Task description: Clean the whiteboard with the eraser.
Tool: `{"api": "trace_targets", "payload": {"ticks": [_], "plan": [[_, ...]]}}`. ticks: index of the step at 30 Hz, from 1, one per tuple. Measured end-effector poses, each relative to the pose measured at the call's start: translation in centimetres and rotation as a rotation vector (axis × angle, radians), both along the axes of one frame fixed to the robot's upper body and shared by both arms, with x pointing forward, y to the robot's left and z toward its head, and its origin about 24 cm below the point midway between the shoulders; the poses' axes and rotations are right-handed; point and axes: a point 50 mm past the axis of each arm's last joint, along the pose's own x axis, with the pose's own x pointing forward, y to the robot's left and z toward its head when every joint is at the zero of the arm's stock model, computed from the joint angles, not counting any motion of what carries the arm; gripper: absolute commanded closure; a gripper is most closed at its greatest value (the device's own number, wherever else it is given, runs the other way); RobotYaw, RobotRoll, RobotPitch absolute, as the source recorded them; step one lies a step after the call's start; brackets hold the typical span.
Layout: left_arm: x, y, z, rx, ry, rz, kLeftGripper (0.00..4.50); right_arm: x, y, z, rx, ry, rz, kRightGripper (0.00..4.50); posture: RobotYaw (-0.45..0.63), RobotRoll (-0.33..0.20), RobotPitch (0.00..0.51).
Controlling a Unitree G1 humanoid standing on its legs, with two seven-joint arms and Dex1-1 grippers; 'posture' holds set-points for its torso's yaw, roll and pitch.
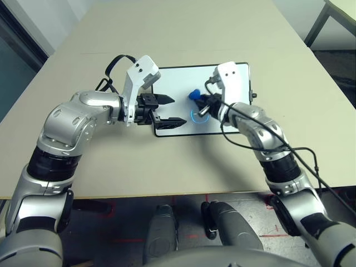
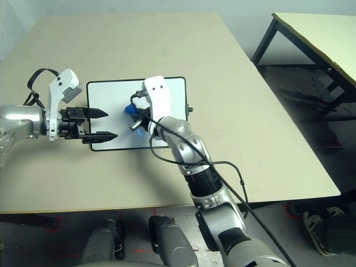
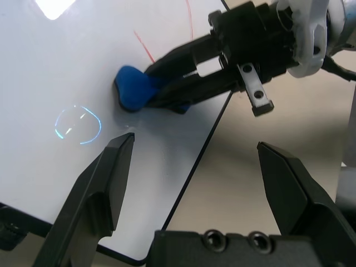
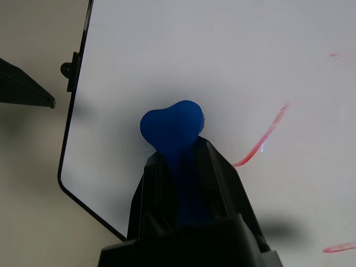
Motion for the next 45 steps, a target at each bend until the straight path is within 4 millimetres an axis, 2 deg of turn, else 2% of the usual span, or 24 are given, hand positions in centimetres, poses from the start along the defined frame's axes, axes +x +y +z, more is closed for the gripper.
{"api": "trace_targets", "payload": {"ticks": [9, 12, 16, 18, 27, 37, 45], "plan": [[-0.1, 0.0, 0.0, 0.004, 0.004, 0.004, 0.00, 1.0, -0.5, 0.2, -0.015, -0.018, -0.010, 3.88, -0.02, 0.000, 0.148], [-0.1, 0.0, 0.0, 0.005, 0.006, 0.009, 0.00, 1.9, -1.4, 1.3, -0.042, -0.068, -0.047, 3.88, -0.02, 0.000, 0.148], [-0.1, 0.0, 0.0, 0.005, 0.008, 0.011, 0.00, 3.1, -3.7, 3.2, -0.057, -0.157, -0.155, 3.88, -0.02, 0.000, 0.148], [-0.1, 0.0, 0.0, 0.005, 0.008, 0.011, 0.00, 3.2, -3.9, 3.4, -0.051, -0.167, -0.164, 3.88, -0.02, 0.000, 0.148], [-0.1, -0.1, 0.1, 0.004, 0.004, 0.008, 0.00, 1.9, -3.9, 3.5, -0.122, -0.124, -0.132, 3.88, -0.03, 0.000, 0.149], [-0.1, -0.1, 0.1, 0.004, 0.003, 0.008, 0.00, -0.1, -3.6, 2.3, -0.278, -0.035, -0.070, 3.90, -0.03, 0.000, 0.149], [0.0, -0.1, 0.1, 0.003, 0.002, 0.010, 0.00, -0.7, -3.8, 1.6, -0.379, -0.020, -0.046, 3.90, -0.03, 0.000, 0.139]]}}
